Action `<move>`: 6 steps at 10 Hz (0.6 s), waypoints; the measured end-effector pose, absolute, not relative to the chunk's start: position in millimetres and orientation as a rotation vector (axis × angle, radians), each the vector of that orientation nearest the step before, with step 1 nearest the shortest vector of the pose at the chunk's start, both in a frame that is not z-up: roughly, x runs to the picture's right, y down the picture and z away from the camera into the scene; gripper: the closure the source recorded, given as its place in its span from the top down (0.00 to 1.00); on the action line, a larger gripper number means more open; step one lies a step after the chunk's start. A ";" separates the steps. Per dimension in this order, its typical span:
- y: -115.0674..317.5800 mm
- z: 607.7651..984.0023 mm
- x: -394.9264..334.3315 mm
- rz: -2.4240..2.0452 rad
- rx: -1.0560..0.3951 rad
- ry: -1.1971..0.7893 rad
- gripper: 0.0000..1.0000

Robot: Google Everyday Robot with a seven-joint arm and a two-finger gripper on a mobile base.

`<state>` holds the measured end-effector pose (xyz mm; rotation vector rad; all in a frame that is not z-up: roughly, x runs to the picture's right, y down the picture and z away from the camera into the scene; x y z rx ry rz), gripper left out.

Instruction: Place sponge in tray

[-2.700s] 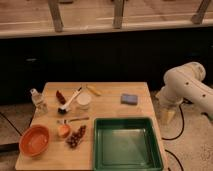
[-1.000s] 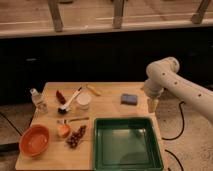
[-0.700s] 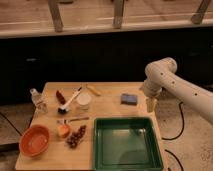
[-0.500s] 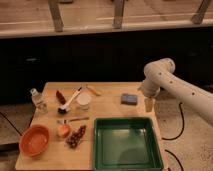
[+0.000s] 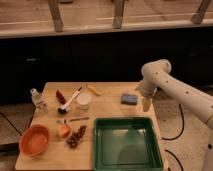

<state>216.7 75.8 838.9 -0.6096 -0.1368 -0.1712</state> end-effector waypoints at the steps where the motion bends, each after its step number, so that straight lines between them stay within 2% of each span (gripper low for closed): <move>1: 77.3 844.2 215.0 -0.173 -0.613 -0.143 0.80; 6: 80.3 863.7 207.1 -0.186 -0.623 -0.170 0.80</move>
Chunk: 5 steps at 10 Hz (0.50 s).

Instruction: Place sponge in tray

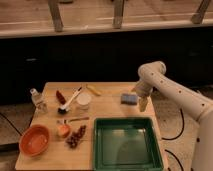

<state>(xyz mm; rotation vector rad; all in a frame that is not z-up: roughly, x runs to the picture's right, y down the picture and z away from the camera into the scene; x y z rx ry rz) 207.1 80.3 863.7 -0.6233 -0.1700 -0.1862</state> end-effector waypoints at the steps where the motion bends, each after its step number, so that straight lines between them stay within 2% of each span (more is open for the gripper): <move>1: 80.4 868.0 206.1 -0.188 -0.625 -0.174 0.80; 5: 81.3 884.2 203.1 -0.189 -0.636 -0.190 0.80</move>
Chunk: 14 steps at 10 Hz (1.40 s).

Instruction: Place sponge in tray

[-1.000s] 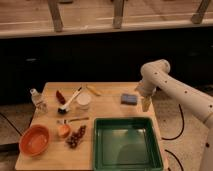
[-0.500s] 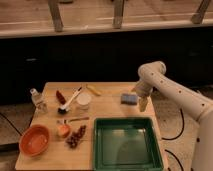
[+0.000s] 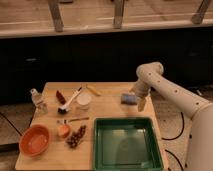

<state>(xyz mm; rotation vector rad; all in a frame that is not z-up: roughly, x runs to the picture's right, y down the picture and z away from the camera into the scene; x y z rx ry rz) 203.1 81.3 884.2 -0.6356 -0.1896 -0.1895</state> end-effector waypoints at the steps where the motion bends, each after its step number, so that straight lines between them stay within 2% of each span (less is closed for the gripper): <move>1: 81.5 887.8 202.3 -0.189 -0.638 -0.193 0.80; 11: 88.6 914.9 205.6 -0.176 -0.661 -0.215 0.80; 12: 90.3 917.8 206.4 -0.174 -0.665 -0.216 0.76; 14: 91.9 921.4 206.1 -0.176 -0.669 -0.217 0.74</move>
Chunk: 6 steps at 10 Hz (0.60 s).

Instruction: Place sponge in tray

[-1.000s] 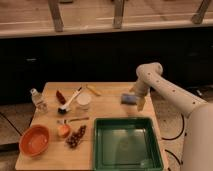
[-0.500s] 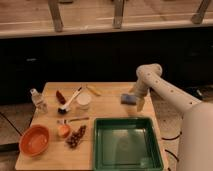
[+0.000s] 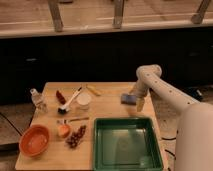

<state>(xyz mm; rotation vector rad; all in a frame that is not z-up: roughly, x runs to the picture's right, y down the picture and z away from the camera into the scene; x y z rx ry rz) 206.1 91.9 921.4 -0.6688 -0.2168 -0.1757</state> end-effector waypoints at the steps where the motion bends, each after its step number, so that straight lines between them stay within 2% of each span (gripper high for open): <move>1: 92.5 923.6 205.1 -0.178 -0.670 -0.218 0.74; 4: 92.4 927.1 204.7 -0.180 -0.674 -0.217 0.74; 6: 92.8 929.8 203.4 -0.184 -0.678 -0.216 0.70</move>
